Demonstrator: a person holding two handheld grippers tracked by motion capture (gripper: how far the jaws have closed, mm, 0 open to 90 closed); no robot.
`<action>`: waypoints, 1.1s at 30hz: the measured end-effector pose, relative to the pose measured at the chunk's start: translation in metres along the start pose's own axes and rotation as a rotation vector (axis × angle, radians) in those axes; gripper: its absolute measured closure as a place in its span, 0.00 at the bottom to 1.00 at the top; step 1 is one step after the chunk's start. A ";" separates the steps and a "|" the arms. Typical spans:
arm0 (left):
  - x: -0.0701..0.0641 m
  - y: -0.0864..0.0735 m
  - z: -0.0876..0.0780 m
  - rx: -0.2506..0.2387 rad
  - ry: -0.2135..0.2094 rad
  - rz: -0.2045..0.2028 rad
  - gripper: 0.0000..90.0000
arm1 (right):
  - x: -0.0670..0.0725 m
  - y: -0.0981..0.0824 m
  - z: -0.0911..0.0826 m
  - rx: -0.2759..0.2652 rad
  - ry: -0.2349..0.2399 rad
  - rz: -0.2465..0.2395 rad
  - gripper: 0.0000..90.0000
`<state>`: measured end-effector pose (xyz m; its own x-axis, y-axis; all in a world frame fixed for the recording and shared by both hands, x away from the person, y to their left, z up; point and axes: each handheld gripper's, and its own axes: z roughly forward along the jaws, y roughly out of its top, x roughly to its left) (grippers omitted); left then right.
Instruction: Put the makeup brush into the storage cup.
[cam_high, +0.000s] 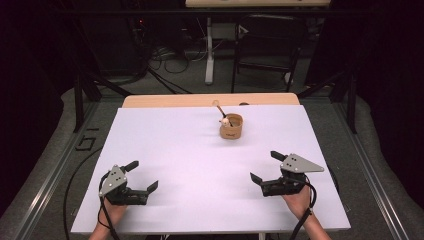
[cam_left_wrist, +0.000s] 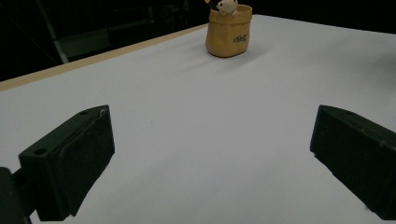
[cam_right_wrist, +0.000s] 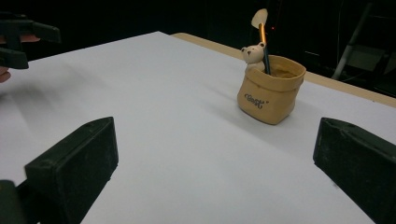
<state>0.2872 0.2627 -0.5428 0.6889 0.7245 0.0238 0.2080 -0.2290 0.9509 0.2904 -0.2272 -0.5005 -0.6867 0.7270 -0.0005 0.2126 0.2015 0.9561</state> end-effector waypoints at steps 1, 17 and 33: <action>0.000 0.000 0.000 -0.001 0.002 0.000 0.00 | 0.000 -0.001 -0.001 0.004 -0.003 -0.001 0.00; 0.002 -0.002 -0.007 -0.012 -0.005 0.003 0.00 | 0.009 -0.026 -0.022 0.003 -0.006 -0.009 0.00; 0.002 -0.005 -0.004 0.006 -0.010 0.009 0.00 | 0.015 -0.056 -0.046 0.032 -0.061 -0.021 0.00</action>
<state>0.2846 0.2678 -0.5462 0.6978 0.7157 0.0287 0.2062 -0.2392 0.9488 0.2362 -0.2581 -0.5408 -0.6478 0.7608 -0.0394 0.2211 0.2372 0.9460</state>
